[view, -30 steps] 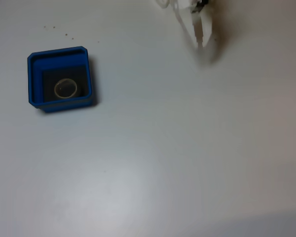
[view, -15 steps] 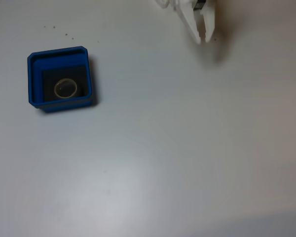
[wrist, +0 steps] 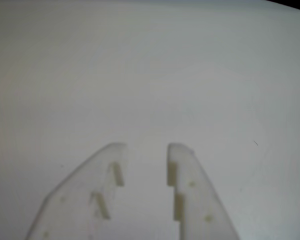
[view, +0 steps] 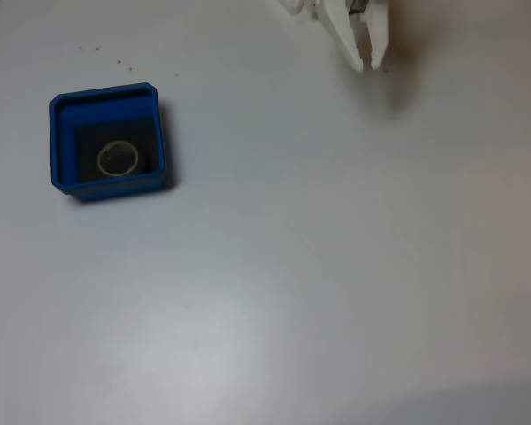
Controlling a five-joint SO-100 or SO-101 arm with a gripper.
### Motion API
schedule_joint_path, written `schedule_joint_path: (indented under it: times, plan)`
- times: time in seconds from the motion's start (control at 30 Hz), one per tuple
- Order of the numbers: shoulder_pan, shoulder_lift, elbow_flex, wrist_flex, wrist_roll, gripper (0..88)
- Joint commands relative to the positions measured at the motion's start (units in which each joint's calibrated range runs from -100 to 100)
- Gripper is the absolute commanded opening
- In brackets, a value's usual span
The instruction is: Pick the black tape roll and drop it in the blue box
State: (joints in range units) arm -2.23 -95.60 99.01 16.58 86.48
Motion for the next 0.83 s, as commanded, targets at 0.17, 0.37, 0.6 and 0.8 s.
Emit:
schedule_joint_path:
  times: [0.17, 0.37, 0.6, 0.8]
  plan:
    - [0.42, -3.48, 0.81, -0.58, 0.29, 1.5]
    - [0.42, -3.40, 0.81, -0.58, 0.29, 1.5]
    - [0.42, -3.40, 0.81, -0.58, 0.29, 1.5]
    - [0.42, -3.32, 0.81, -0.58, 0.29, 1.5]
